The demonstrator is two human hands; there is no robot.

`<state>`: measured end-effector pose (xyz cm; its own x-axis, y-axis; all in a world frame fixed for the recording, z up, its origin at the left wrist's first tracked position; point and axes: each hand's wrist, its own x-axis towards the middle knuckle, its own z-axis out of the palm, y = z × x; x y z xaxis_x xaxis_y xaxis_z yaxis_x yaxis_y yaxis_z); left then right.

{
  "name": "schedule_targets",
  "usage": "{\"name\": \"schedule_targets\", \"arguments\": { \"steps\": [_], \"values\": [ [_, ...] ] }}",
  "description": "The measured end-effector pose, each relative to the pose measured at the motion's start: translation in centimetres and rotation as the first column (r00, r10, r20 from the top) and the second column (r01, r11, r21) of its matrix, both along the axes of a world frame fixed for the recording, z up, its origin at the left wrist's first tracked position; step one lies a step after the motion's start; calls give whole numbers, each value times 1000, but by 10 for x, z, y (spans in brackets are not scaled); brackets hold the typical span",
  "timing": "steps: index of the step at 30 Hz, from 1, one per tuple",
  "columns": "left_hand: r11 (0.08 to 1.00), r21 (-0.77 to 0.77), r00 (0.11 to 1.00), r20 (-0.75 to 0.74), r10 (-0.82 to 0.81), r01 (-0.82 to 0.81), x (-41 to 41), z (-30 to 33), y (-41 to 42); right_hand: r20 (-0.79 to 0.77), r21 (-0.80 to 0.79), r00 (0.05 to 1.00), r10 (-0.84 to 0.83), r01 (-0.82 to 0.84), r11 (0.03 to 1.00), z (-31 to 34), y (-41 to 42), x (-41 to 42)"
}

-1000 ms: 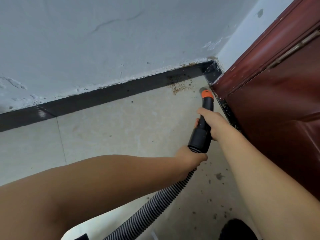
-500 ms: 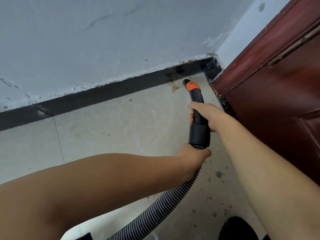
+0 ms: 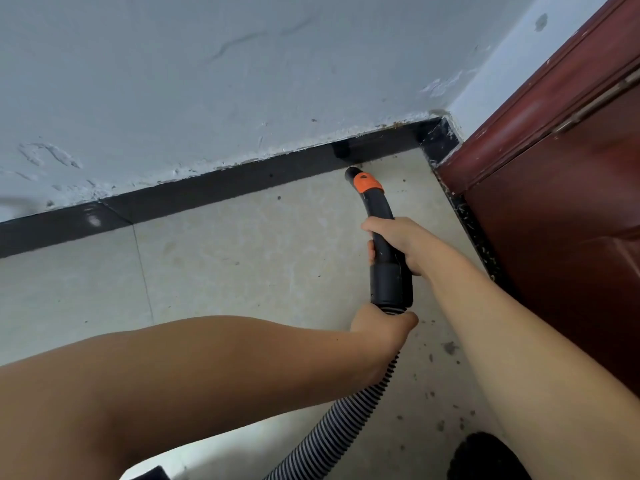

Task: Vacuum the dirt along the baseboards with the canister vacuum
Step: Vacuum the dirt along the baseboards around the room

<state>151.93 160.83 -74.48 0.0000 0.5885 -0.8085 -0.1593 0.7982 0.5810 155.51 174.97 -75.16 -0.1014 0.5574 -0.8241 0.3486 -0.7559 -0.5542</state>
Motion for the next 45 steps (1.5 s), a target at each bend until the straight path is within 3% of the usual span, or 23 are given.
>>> {"name": "schedule_targets", "arguments": {
  "steps": [10,19,23,30,33,39,45],
  "values": [
    [999,36,998,-55,-32,34,-23,-7,47,-48,33,933,-357,358,933,-12,39,5],
    [999,30,999,-10,-36,36,-2,-7,54,-58,-34,938,-341,340,940,-6,50,24],
    [999,7,999,-23,-43,43,3,-3,30,-112,-83,970,-215,206,975,-7,28,23],
    [1000,-15,999,-35,-5,5,-9,1,2,-245,-175,957,-157,116,978,-10,1,7],
    [1000,-6,999,-22,-25,25,-11,3,-2,-230,-178,954,-191,152,972,-7,-4,8],
    [987,-18,986,30,-162,162,-6,9,4,-117,-95,907,-403,394,914,-4,-12,40],
    [979,-20,978,40,-204,205,0,12,13,-62,-30,888,-455,454,891,-4,-5,51]
  ]
}}
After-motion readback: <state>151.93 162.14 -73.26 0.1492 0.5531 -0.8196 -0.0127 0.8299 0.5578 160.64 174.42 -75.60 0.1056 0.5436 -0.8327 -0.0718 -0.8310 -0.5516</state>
